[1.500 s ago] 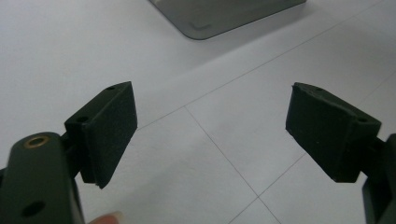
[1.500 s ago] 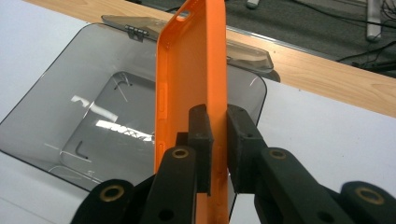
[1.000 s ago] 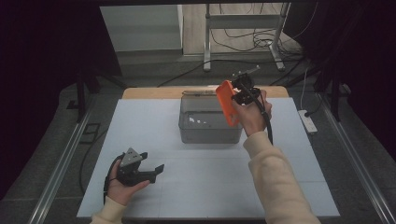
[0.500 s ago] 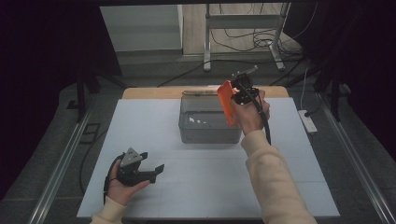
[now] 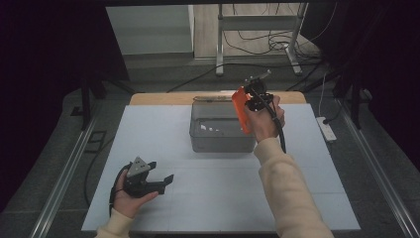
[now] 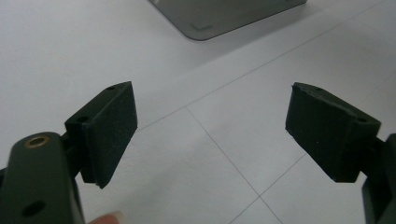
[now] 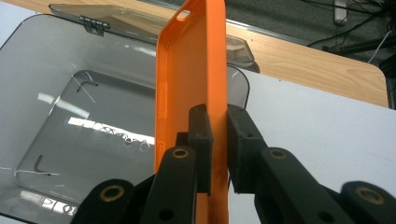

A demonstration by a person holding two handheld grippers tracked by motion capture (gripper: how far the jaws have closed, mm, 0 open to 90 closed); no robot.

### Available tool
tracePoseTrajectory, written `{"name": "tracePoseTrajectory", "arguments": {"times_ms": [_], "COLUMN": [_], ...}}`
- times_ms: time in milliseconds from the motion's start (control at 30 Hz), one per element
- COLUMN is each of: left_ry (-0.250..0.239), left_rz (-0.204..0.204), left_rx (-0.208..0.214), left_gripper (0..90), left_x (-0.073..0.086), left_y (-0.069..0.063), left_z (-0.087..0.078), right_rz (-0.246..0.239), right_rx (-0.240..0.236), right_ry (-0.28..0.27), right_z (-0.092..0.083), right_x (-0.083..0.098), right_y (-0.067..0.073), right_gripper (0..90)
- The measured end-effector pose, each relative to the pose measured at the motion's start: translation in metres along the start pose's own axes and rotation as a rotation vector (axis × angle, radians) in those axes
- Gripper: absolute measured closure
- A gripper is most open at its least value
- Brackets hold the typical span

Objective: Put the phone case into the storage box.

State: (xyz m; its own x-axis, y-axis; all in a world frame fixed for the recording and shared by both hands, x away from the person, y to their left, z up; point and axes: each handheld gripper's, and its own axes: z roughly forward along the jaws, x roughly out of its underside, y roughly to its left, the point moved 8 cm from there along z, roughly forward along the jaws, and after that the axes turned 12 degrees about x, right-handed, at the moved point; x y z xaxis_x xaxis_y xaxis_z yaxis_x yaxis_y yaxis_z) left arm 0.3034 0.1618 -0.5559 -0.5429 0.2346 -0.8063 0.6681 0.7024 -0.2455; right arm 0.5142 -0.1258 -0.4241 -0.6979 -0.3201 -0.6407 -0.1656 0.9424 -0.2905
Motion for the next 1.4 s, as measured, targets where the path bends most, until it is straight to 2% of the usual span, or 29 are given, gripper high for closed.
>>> {"name": "tracePoseTrajectory", "arguments": {"times_ms": [967, 1400], "left_ry": [0.0, 0.001], "left_rz": [0.003, 0.005], "left_rx": [0.0, 0.0], "left_gripper": [16.8, 16.8], "left_x": [0.0, 0.0], "left_y": [0.0, 0.0], "left_z": [0.0, 0.0], "right_rz": [-0.027, -0.023], "right_rx": [0.025, 0.034], "right_ry": [0.017, 0.03], "right_z": [0.008, 0.015], "right_x": [0.002, 0.007], "right_y": [0.005, 0.003], "right_gripper": [81.3, 81.3]}}
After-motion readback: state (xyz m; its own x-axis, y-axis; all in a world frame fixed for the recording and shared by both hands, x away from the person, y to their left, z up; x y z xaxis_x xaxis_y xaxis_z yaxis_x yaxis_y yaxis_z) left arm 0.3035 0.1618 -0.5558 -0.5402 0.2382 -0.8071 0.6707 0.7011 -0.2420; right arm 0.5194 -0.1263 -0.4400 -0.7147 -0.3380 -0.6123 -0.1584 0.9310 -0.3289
